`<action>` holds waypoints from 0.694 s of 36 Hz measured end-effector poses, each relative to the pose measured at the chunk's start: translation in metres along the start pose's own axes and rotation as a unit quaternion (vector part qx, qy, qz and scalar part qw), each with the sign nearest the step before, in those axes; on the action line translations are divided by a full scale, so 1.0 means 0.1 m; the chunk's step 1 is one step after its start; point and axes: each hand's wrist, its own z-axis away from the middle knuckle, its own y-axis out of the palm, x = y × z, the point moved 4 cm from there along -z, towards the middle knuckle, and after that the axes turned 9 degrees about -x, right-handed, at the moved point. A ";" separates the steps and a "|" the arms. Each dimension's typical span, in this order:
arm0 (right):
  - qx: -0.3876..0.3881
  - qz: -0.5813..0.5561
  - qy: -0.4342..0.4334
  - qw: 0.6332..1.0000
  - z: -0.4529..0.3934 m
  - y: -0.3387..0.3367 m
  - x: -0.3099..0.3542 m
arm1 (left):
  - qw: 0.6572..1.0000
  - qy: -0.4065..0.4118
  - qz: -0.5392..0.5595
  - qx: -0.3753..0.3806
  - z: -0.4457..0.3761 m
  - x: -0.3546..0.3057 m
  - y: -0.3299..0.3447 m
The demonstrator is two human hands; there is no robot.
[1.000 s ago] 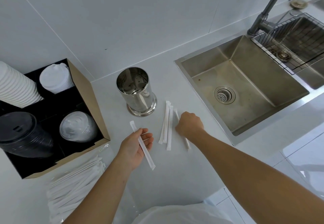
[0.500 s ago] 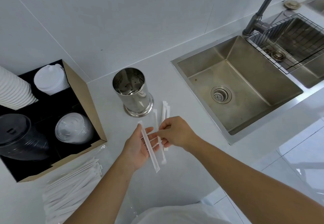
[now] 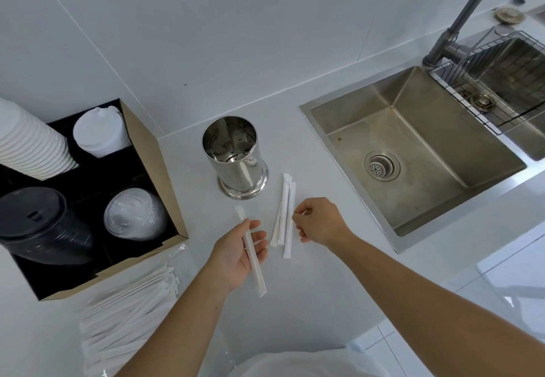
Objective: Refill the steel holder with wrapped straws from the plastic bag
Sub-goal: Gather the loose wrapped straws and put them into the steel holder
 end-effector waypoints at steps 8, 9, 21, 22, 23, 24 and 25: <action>-0.032 0.175 -0.015 0.984 -0.21 0.10 -0.07 | 1.000 0.004 0.006 -0.002 -0.02 -0.01 -0.07; -0.037 0.188 -0.016 0.981 -0.22 0.12 -0.06 | 1.000 0.005 0.006 -0.003 -0.02 -0.02 -0.07; -0.034 0.251 -0.020 0.967 -0.29 0.18 0.04 | 1.000 0.010 0.004 -0.007 -0.02 -0.07 -0.10; -0.032 0.258 -0.023 0.965 -0.28 0.18 0.04 | 1.000 0.010 0.004 -0.007 -0.01 -0.07 -0.10; -0.033 0.265 -0.027 0.963 -0.27 0.18 0.04 | 1.000 0.010 0.004 -0.006 -0.01 -0.07 -0.09; -0.035 0.274 -0.032 0.960 -0.27 0.18 0.04 | 1.000 0.010 0.004 -0.006 -0.01 -0.07 -0.10; -0.036 0.284 -0.036 0.958 -0.26 0.19 0.05 | 1.000 0.010 0.004 -0.006 -0.02 -0.07 -0.10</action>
